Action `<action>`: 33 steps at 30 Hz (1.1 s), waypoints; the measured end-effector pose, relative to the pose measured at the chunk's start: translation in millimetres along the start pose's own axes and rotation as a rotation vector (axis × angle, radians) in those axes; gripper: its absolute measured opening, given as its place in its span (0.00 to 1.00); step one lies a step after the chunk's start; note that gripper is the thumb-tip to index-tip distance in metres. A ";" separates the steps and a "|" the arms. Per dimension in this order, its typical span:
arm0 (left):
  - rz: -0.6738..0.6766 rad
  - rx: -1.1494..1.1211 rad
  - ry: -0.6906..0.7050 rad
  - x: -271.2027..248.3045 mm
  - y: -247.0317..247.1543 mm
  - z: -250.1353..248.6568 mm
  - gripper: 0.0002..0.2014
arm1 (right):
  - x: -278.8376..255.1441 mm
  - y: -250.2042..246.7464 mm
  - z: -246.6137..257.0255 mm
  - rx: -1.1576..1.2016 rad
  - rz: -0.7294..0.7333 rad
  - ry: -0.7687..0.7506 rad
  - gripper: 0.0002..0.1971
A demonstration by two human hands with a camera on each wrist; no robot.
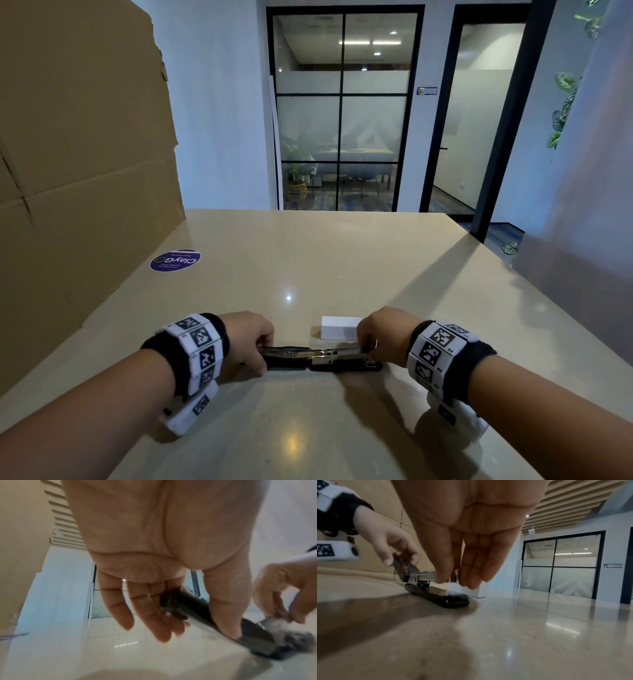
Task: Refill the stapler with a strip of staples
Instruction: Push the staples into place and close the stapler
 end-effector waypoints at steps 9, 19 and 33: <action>-0.351 -0.230 0.214 -10.9 -60.2 -35.7 0.11 | -2.3 3.1 1.7 0.037 -0.014 0.006 0.11; -0.330 -0.166 0.284 17.1 -29.6 -103.0 0.15 | -6.4 11.0 -7.6 0.013 0.051 0.085 0.15; -0.191 0.157 0.220 33.0 -15.9 -127.6 0.16 | -11.7 16.7 -26.0 0.068 0.101 0.143 0.19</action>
Point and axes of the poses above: each hand's wrist, its own x-axis towards the middle knuckle, its own y-axis out of the palm, z = x × y, the point moved 8 cm from there along x, towards the middle knuckle, and after that the axes turned 6 degrees about y, right-handed, at the moved point
